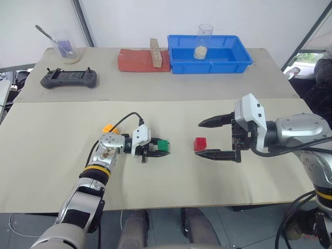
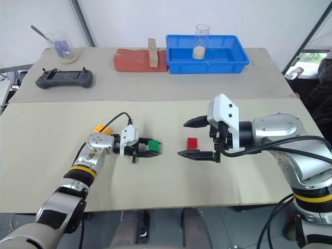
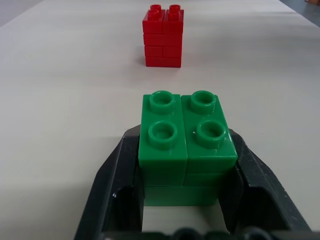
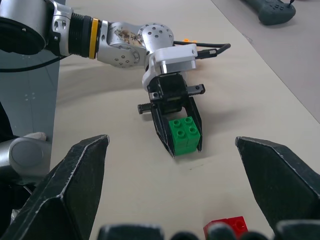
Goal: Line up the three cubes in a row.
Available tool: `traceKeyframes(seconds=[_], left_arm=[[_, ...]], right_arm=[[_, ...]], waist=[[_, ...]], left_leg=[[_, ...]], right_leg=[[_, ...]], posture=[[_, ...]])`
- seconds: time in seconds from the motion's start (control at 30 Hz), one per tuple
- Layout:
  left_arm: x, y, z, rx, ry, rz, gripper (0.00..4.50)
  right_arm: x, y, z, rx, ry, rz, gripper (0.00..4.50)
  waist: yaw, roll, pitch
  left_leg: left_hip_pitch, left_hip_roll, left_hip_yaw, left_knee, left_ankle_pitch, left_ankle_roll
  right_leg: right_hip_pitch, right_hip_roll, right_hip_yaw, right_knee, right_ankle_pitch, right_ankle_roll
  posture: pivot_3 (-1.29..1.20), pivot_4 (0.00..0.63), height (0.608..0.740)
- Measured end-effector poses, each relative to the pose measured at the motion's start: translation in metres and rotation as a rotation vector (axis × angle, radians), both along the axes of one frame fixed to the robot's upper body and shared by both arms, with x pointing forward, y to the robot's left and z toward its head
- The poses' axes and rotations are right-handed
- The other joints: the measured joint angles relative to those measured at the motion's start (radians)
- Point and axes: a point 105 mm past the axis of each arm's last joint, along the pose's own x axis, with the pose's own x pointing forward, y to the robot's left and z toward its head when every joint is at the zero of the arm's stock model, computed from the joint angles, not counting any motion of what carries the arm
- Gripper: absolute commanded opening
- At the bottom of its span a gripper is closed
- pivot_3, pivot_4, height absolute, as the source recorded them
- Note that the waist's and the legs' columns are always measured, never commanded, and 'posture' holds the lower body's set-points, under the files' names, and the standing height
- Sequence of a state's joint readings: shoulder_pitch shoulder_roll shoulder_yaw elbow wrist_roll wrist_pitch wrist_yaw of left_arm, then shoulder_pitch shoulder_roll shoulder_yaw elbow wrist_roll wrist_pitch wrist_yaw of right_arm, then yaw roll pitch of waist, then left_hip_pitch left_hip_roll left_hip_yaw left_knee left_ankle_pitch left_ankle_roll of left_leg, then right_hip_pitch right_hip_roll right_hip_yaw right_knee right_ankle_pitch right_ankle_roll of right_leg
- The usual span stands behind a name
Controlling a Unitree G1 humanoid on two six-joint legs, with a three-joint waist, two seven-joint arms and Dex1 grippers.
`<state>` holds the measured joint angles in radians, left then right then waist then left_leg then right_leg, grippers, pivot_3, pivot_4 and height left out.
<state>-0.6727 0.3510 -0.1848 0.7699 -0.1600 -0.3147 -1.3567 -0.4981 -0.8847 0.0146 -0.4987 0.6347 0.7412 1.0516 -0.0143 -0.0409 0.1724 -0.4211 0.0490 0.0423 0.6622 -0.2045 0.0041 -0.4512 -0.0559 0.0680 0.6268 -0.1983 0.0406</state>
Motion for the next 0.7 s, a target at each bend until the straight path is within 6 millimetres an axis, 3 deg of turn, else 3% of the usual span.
traceKeyframes(seconds=[0.7], left_arm=[[0.014,-0.009,0.001,0.011,-0.003,0.010,1.39]], right_arm=[[0.000,0.001,0.006,-0.006,-0.014,-0.018,4.50]], waist=[[0.001,0.000,0.000]], left_leg=[[-0.001,0.000,-0.001,0.006,0.000,0.000]], right_leg=[[0.001,0.000,0.000,0.001,0.002,0.002]], posture=[[0.00,0.150,0.740]])
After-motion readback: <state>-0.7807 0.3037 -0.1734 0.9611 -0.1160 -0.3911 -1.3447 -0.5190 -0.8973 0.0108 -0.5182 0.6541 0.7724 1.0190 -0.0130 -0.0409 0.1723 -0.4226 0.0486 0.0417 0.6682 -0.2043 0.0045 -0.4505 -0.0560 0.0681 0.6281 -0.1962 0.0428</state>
